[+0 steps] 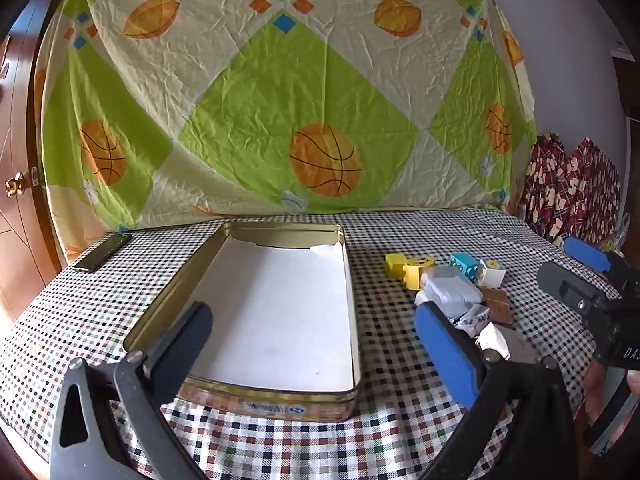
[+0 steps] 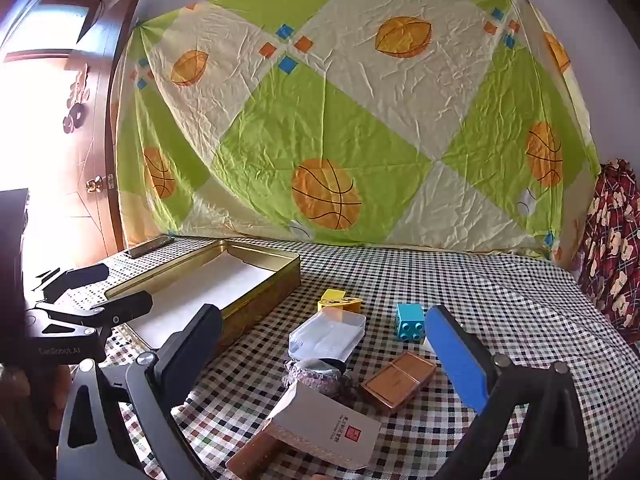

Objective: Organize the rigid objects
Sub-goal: 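Move the right tool toward the white card box while the left tool approaches the brown comb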

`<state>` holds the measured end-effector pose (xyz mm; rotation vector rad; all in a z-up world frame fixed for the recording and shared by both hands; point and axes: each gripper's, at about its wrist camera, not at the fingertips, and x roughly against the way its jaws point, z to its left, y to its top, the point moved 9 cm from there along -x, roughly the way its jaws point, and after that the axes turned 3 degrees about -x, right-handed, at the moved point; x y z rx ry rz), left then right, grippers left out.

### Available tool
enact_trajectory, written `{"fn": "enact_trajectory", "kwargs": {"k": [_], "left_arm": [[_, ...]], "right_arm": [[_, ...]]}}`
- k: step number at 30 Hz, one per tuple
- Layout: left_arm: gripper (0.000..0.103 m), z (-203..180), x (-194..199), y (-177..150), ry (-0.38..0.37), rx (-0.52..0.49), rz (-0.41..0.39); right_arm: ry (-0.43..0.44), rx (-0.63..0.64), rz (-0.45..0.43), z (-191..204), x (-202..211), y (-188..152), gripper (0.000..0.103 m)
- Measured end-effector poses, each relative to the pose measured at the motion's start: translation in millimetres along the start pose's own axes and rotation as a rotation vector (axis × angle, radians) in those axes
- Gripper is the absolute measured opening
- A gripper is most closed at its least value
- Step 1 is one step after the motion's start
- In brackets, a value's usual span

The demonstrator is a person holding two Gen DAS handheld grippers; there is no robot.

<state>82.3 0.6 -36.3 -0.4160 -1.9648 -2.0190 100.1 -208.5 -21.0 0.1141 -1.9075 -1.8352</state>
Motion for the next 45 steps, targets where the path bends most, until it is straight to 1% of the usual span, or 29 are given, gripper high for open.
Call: {"fn": "enact_trajectory", "kwargs": {"k": [3,4,5,6,8,11,16,25,32,35,40,45], "left_arm": [[0.103,2,-1,-1,0.032,-0.008,0.000],[0.103,-7,3,1,0.052,-0.045,-0.018],[0.103,-13,2,0,0.051,-0.058,-0.004],[0.103,-11,-5,-1,0.024,-0.038,0.022],[0.103,-1,-1,0,0.001,-0.005,0.009],[0.103,3,-3,-4,-0.004,-0.009,0.002],[0.103,-4,-5,-4,0.002,-0.025,0.003],[0.103,-18,-7,-5,-0.003,-0.041,0.011],[0.103,-35,-8,-13,-0.026,-0.055,0.018],[0.103,-43,-10,-18,-0.042,-0.059,0.021],[0.103,-54,-14,-26,-0.054,-0.069,0.034],[0.103,-55,-11,-28,-0.067,-0.054,0.031]], "right_arm": [[-0.006,0.003,-0.004,-3,1,2,0.102],[-0.009,0.003,-0.003,-4,1,2,0.102],[-0.011,0.002,-0.002,-5,2,2,0.102],[-0.013,0.000,-0.002,-5,3,3,0.102],[-0.010,-0.002,-0.002,-2,3,0,0.102],[-0.010,-0.014,0.000,-6,4,-1,0.102],[-0.011,-0.028,0.012,-15,4,-5,0.102],[-0.019,-0.048,0.022,-28,5,-9,0.102],[-0.015,-0.047,0.038,-36,3,-16,0.102],[0.002,-0.015,0.061,-36,1,-24,0.102],[0.046,0.084,0.137,-35,-6,-44,0.102],[0.171,0.117,0.221,-29,-12,-62,0.102]]}}
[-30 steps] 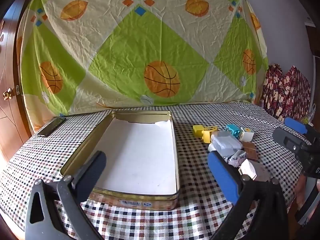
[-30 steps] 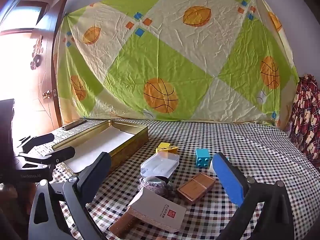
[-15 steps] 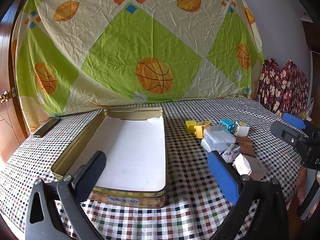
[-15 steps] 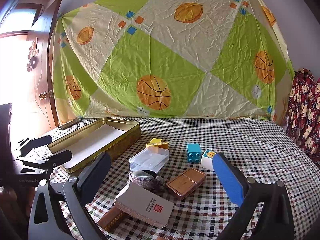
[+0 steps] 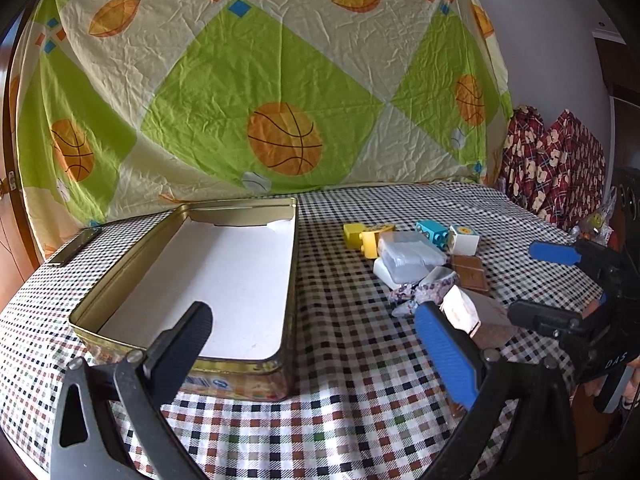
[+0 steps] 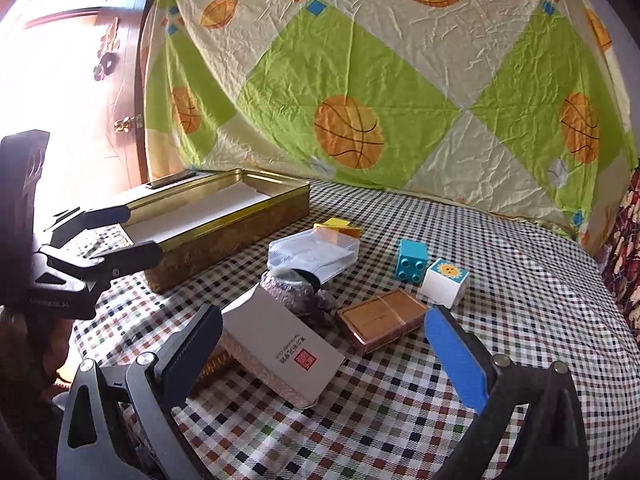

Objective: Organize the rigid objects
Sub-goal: 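Move the right tool toward the white card box while the left tool approaches the brown comb, then close the right tool on the white card box while the left tool grasps the brown comb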

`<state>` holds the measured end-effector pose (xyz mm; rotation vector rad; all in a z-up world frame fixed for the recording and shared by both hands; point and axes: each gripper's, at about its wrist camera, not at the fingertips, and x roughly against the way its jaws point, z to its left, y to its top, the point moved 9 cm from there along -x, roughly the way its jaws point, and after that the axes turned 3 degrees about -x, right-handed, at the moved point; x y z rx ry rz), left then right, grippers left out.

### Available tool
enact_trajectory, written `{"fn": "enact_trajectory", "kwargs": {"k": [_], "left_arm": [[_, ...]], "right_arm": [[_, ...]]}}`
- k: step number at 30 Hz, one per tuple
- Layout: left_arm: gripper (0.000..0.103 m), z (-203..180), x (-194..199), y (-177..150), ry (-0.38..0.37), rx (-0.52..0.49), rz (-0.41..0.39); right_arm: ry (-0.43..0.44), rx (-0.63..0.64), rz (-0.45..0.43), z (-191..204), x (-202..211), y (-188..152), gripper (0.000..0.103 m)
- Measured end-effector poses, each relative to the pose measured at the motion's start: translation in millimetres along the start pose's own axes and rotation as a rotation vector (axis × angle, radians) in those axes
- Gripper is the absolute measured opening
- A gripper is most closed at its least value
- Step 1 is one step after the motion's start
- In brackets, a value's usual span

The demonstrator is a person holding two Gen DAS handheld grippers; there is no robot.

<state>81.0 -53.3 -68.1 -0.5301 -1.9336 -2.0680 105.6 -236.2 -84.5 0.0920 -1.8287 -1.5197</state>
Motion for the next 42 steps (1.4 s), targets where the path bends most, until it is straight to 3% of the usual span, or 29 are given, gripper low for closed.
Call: {"fn": "enact_trajectory", "kwargs": {"k": [7,9,11,18,21,24,29,35,42], "left_arm": [[0.103,0,-1,-4,0.004,0.004,0.010],[0.103,-2,-2,-6,0.001,0.001,0.016],[0.103,-5,-3,-6,-0.002,-0.007,0.016],[0.103,-10,-3,-8,-0.012,-0.016,0.017],[0.103,-11,-4,-8,-0.020,-0.018,0.018],[0.103,-14,-3,-8,-0.027,-0.021,0.014],[0.103,-29,-2,-7,-0.049,-0.050,0.006],[0.103,-48,-8,-7,-0.054,-0.089,0.019],[0.103,-71,-21,-7,-0.057,-0.149,0.065]], "right_arm": [[0.092,0.054,0.103,10,-20,-12,0.101],[0.102,0.072,0.131,12,-25,-13,0.097],[0.116,0.086,0.160,15,-30,-14,0.085],[0.205,0.042,0.219,21,-47,-15,0.077],[0.264,-0.004,0.216,22,-47,-14,0.055],[0.269,-0.006,0.205,24,-43,-15,0.045],[0.202,-0.022,0.162,16,-40,-10,0.043],[0.108,-0.151,0.072,-16,-31,2,0.043],[-0.010,-0.233,0.029,-43,-30,8,0.043]]}}
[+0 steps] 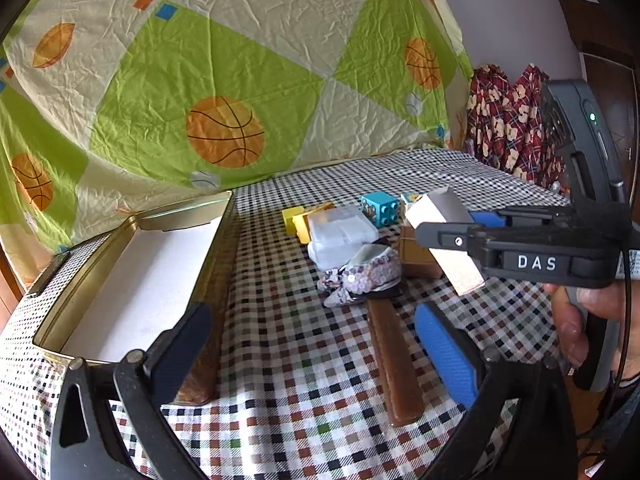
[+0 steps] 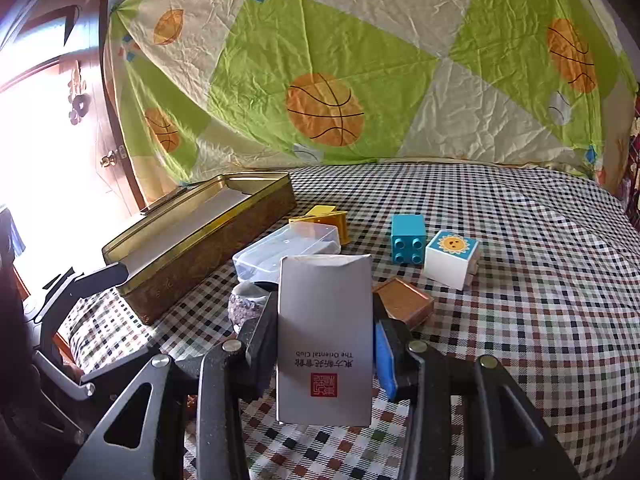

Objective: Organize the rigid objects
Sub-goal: 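Close the right tool on the white card box while the left tool grasps the brown comb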

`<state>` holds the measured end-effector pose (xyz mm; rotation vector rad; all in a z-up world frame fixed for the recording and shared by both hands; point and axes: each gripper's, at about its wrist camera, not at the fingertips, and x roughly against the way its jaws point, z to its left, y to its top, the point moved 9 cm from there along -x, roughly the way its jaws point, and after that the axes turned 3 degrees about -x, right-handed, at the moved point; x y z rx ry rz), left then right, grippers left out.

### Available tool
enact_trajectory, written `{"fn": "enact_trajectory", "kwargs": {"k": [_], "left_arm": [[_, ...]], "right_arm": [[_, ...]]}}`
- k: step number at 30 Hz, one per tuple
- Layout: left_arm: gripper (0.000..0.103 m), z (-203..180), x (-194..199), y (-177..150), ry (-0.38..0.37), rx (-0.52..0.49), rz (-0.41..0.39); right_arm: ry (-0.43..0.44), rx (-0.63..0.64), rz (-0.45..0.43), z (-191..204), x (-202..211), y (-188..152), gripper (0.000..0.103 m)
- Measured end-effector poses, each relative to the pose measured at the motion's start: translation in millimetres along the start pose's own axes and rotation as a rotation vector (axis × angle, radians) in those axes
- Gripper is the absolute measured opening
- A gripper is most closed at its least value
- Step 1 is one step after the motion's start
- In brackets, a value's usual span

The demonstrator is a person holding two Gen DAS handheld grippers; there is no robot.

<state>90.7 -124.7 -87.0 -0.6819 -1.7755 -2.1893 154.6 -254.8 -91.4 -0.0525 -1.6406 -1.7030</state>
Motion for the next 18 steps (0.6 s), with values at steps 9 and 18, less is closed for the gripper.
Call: {"fn": "enact_trajectory", "kwargs": {"k": [9,18], "left_arm": [[0.097,-18,-22,-9,-0.017,-0.049,0.096],[0.066,-30,-35,-20,-0.091,-0.076,0.192]], "right_arm": [[-0.045,-0.014,-0.002,-8,-1,0,0.043],[-0.116,0.057,0.064,-1,-13,-10,0.043]]}}
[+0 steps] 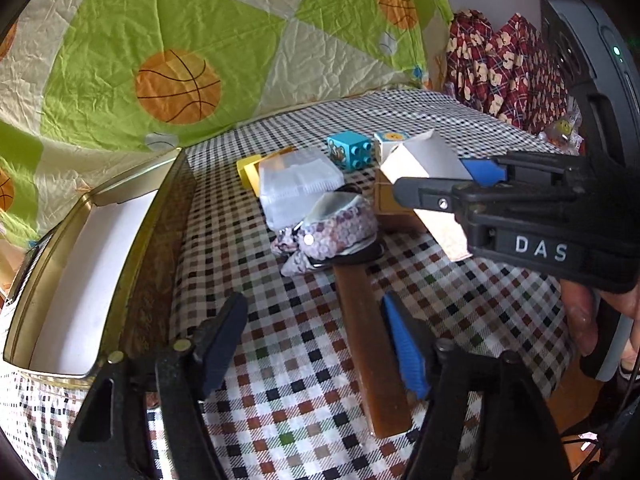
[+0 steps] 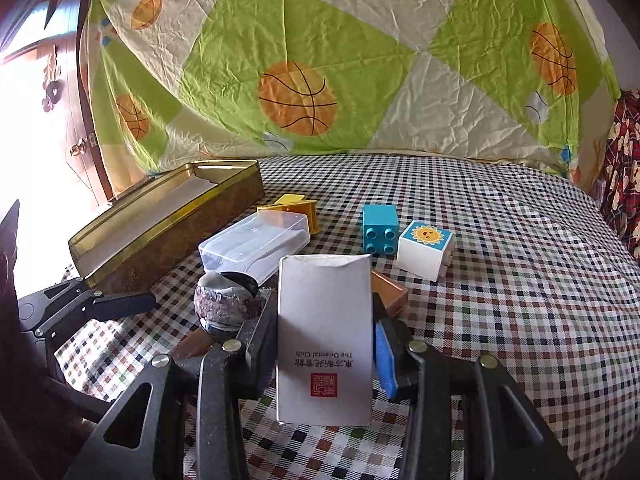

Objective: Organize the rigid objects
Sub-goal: 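Close the right tool on the white card box while the left tool grasps the brown comb, then carry the white card box with the right tool while the left tool carries the comb to the gold tin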

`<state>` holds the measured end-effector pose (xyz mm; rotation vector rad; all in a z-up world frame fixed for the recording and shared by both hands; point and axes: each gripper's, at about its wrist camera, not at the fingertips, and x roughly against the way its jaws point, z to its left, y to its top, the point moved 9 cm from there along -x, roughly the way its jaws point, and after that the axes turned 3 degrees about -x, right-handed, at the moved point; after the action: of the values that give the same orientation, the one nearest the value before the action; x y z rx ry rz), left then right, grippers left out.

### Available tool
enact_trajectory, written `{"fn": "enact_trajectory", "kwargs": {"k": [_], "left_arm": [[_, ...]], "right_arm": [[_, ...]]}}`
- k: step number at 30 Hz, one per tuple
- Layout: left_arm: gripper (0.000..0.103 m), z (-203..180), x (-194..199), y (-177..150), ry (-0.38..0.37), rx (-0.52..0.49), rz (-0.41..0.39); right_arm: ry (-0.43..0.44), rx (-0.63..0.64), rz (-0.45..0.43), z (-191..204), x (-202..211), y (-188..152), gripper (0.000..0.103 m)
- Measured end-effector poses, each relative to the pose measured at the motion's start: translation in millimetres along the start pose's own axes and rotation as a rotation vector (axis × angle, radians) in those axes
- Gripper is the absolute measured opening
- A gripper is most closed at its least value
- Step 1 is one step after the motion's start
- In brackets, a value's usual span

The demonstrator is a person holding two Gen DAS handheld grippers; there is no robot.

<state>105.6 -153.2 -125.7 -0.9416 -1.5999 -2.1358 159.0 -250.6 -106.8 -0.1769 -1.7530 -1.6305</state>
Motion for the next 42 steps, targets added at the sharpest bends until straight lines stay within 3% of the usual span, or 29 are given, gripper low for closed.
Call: {"fn": "enact_trajectory", "kwargs": {"k": [4,6,11,16,19,20,21,22,32,39,42], "left_arm": [[0.060,-4,-2,-2,-0.006,-0.021,0.016],[0.046,-6,-4,-4,-0.028,-0.020,0.029],[0.039,-3,-4,-6,-0.057,-0.004,0.030],[0.026,-2,-4,-8,-0.080,0.012,0.028],[0.021,-3,-3,-8,-0.077,0.010,0.023],[0.020,-3,-3,-7,-0.082,0.013,0.023],[0.017,-2,-4,-7,-0.092,0.019,0.023],[0.015,-2,-4,-7,-0.101,0.026,0.022],[0.014,7,5,-4,-0.164,0.100,-0.049],[0.014,13,15,0,-0.178,0.140,-0.122],[0.014,16,20,1,-0.184,0.152,-0.155]], "right_arm": [[-0.027,0.036,0.024,2,-3,-4,0.044],[-0.022,0.040,0.041,2,-3,-7,0.044],[-0.074,0.092,0.083,7,-2,-15,0.078],[-0.141,0.133,0.108,9,2,-30,0.078],[-0.185,0.168,0.069,12,8,-31,0.078],[-0.182,0.164,0.062,12,9,-30,0.074],[-0.184,0.164,0.065,11,7,-30,0.066],[-0.192,0.166,0.081,9,4,-32,0.043],[-0.180,0.184,-0.043,21,19,-16,0.043],[-0.112,0.160,-0.193,34,32,6,0.043],[-0.072,0.144,-0.203,36,30,7,0.043]]}}
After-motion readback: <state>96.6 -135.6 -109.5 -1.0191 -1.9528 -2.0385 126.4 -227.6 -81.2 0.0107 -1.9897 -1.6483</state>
